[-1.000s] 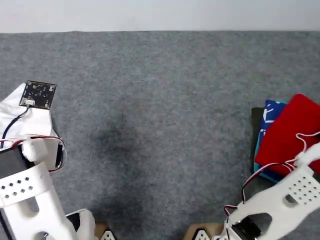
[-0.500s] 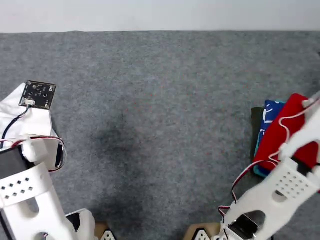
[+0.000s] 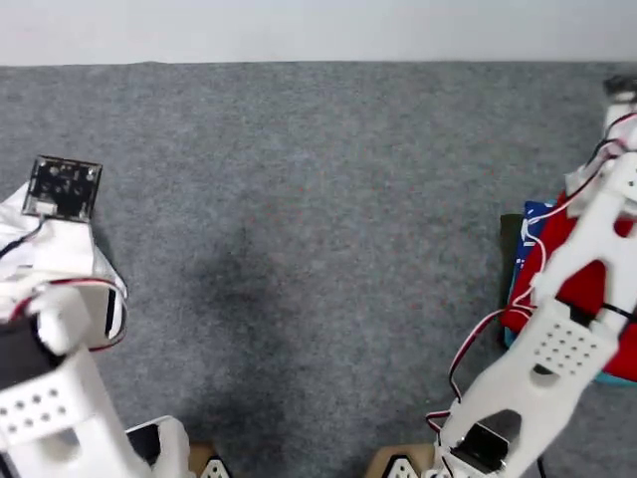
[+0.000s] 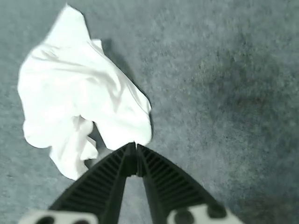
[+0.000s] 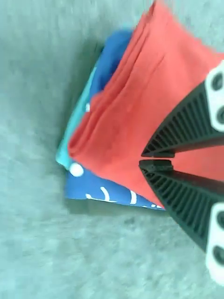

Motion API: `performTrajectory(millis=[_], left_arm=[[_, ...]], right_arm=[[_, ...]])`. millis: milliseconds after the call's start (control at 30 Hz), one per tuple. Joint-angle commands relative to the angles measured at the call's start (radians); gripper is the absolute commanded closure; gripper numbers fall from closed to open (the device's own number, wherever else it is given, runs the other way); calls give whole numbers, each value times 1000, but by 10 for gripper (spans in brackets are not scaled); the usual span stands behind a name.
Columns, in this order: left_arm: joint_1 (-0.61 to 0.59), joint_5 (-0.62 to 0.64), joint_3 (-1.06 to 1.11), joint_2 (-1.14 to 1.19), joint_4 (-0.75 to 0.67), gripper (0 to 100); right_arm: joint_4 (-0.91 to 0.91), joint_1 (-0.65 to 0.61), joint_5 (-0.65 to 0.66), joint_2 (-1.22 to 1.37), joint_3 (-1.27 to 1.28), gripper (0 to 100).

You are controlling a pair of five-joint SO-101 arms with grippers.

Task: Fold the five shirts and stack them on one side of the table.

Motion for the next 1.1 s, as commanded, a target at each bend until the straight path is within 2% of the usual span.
performTrajectory(millis=[0, 167, 267, 433, 600, 900, 1067], left_arm=[[-6, -8, -31, -71, 21, 993], [-6, -12, 28, -44, 18, 990], [-18, -63, 77, 29, 2, 940], [-193, -146, 113, 244, -166, 865], [-247, -304, 96, 546, -236, 841], [-269, -328, -45, 1026, -423, 828], [-265, -295, -179, 1238, -451, 832]], right_arm=[[44, 16, -46, -191, -37, 989], [44, -53, -44, -410, 219, 987], [44, -94, -43, -558, 448, 988], [41, -147, -44, -777, 816, 989], [39, -194, -46, -926, 1086, 989], [41, -231, -49, -1115, 1260, 989], [41, -257, -51, -1179, 1312, 989]])
